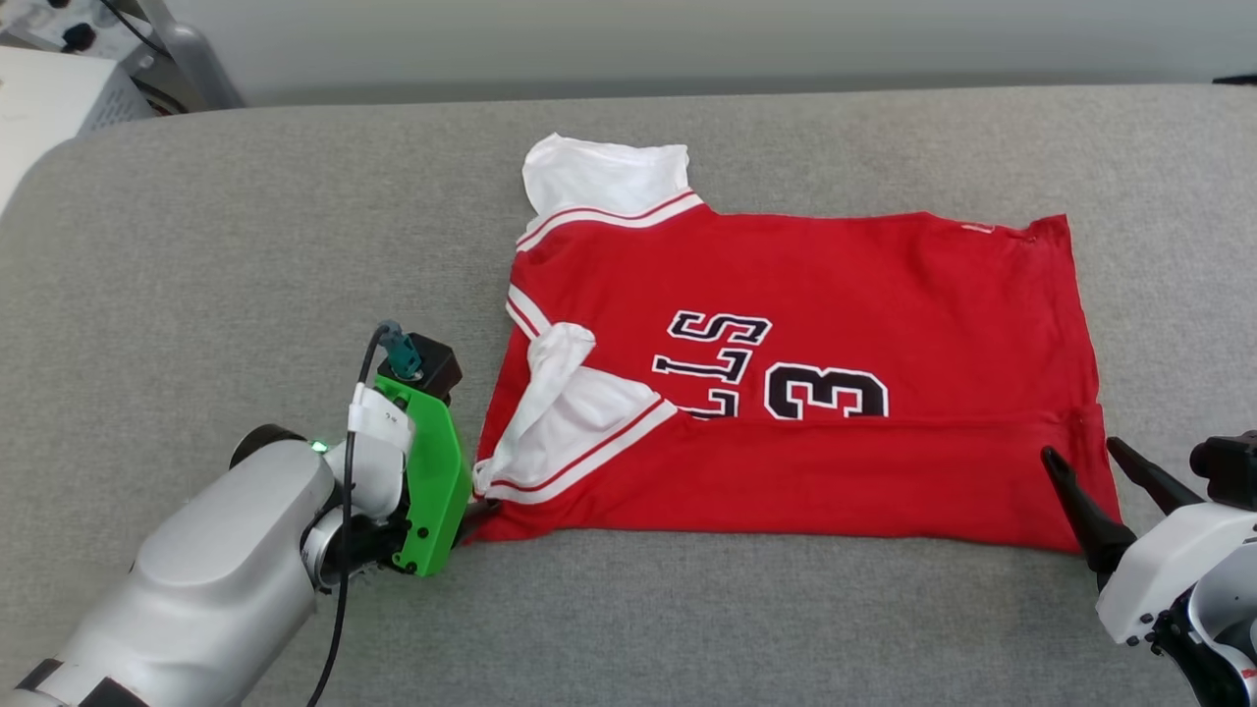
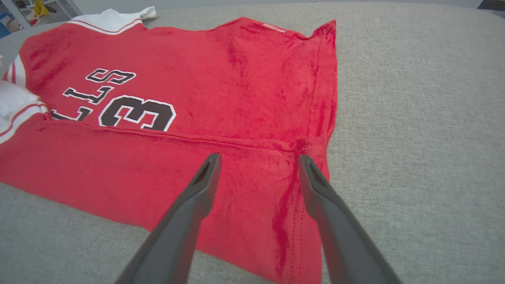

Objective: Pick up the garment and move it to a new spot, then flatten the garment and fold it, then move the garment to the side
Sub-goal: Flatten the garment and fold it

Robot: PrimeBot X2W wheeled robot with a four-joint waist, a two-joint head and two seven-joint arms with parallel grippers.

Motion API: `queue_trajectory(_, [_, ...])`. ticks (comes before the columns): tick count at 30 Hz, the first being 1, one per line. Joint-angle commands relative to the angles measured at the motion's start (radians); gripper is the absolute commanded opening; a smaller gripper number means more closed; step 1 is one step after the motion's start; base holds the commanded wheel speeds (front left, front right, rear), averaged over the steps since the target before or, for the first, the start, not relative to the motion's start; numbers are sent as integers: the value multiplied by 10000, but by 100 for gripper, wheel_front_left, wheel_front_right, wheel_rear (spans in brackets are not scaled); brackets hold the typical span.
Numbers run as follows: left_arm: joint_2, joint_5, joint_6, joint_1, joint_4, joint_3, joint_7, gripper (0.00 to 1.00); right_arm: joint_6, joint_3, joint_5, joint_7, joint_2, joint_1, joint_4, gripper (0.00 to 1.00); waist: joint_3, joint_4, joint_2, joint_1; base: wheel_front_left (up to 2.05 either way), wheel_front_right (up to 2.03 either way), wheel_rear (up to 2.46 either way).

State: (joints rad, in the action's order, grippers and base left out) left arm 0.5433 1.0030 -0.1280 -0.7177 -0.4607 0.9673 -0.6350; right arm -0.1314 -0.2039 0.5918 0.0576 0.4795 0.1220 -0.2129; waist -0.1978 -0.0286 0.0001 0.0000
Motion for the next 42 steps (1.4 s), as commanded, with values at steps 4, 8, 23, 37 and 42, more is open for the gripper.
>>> queue_trajectory(4, [-233,-33,-17,108,-749,199,100,100,7,-17,-106,29,-64,188,46,100,-351,-287,-1,0,0,0,0])
queue_trajectory(8, [-316,64,-22,261,-1120,600,-116,100,7,-17,-96,48,-31,237,43,100,-395,-357,-1,0,0,0,0])
queue_trajectory(23, [308,449,-26,-26,-47,1075,1419,0,7,-137,71,2907,1823,901,1424,100,208,-214,-1,0,0,0,0])
queue_trajectory(37, [552,299,-26,-183,897,1326,2033,0,7,-1163,1557,7638,3114,1568,1087,100,40,263,-1,0,0,0,0])
queue_trajectory(42, [502,206,-26,-316,973,1407,2207,0,7,-1636,1494,7042,2144,1809,-482,100,-211,404,-1,0,0,0,0])
